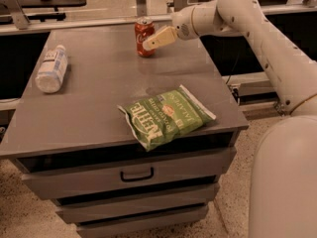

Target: Pick coke can

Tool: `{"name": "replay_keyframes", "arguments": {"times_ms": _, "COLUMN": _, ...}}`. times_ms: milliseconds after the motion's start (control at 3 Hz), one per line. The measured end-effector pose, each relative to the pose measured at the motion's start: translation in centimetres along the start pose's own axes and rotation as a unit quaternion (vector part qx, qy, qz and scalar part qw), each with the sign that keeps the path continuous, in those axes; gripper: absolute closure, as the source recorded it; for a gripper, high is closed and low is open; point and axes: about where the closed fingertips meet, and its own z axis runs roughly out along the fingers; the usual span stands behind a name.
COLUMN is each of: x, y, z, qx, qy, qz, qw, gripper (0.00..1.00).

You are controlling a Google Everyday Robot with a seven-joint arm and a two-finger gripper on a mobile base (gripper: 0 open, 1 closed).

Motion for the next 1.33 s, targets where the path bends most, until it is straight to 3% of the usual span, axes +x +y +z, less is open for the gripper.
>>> {"name": "replay_keyframes", "arguments": {"times_ms": 333, "x": -0.1, "y": -0.1, "z": 3.4, "qx": -0.018, "qy": -0.034, "qz": 0.024, "qw": 0.999, "gripper": 0.0}}
{"name": "replay_keyframes", "arguments": {"times_ms": 667, "x": 0.4, "y": -0.3, "z": 5.6, "qx": -0.03, "qy": -0.054, "qz": 0.034, "qw": 0.9975, "gripper": 0.18}}
{"name": "replay_keyframes", "arguments": {"times_ms": 1333, "x": 0.2, "y": -0.2, "z": 6.5, "qx": -0.049, "qy": -0.092, "qz": 0.04, "qw": 0.9937, "gripper": 0.65}}
